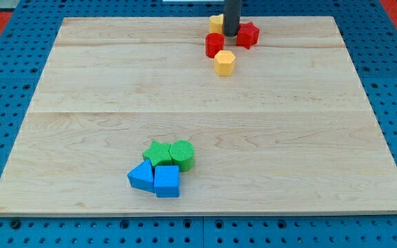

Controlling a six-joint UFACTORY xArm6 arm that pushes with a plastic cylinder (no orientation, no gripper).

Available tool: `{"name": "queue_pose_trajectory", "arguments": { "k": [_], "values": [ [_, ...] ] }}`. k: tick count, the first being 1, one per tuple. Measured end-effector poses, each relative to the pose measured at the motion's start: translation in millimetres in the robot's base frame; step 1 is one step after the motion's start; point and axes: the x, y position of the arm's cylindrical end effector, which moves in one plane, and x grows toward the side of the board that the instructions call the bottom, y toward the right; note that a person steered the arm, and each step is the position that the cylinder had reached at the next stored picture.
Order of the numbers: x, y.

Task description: Move the yellow heart towards the top left of the board

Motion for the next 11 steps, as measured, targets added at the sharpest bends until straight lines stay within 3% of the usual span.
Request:
{"name": "queue_pose_trajectory", "arguments": {
  "k": [1, 3, 4, 8, 9, 10, 11],
  "values": [
    [-9, -14],
    [-17, 34],
    [-33, 18],
    [-34, -142],
    [-22, -224],
    [6, -290],
    [57, -288]
  ]
}}
